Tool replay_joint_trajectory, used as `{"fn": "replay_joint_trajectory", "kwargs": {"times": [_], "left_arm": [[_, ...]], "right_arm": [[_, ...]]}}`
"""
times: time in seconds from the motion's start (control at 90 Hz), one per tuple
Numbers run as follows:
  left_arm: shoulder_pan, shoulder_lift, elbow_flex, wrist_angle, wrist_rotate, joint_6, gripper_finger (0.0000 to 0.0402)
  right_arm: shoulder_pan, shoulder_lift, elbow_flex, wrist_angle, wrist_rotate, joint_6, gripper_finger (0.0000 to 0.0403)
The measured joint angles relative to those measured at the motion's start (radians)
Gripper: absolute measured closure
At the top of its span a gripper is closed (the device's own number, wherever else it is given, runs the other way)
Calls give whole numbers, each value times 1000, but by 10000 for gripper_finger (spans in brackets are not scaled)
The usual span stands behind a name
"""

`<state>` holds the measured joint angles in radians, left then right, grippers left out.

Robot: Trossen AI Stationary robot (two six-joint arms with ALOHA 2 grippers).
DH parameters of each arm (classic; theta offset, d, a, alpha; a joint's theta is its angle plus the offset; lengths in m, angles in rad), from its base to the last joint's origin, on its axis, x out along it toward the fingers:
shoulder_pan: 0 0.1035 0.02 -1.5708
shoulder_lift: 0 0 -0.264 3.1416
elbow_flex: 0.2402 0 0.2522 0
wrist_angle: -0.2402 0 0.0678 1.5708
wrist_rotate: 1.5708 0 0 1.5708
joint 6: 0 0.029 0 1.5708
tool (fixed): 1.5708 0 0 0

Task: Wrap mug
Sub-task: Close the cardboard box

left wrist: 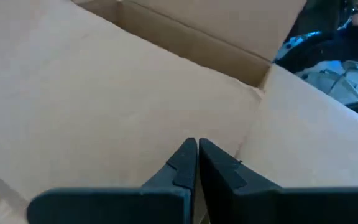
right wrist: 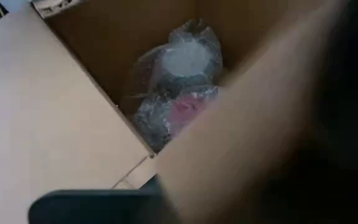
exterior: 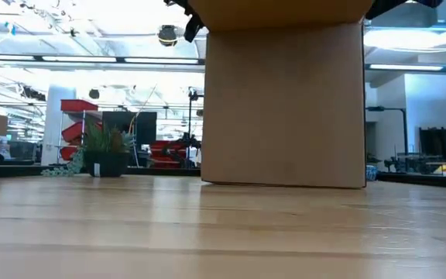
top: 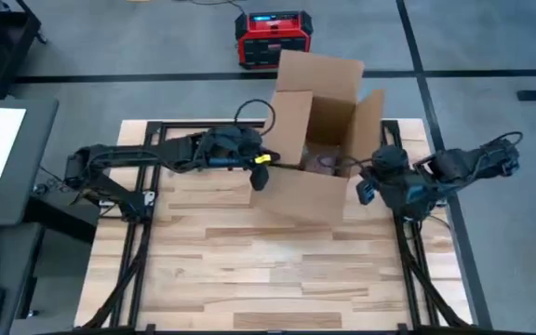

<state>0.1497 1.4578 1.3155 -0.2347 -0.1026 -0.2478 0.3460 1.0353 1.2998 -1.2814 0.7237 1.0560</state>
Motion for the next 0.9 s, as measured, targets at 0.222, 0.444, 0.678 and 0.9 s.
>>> {"fn": "replay_joint_trajectory", "kwargs": {"times": [0.222,0.444,0.678,0.9], "left_arm": [[3,-20,0,4,47,-38,402],[27,-17,0,-16,46,-52,402],[10,-16,0,-67,46,-69,402],[-14,-17,7,-52,57,-145,402]], "right_arm": [[-26,-4,-36,34,-80,-17,403],[-21,3,-123,97,-144,-25,403],[-74,7,-160,270,-206,-171,403],[-115,6,-160,404,-219,-264,403]]}}
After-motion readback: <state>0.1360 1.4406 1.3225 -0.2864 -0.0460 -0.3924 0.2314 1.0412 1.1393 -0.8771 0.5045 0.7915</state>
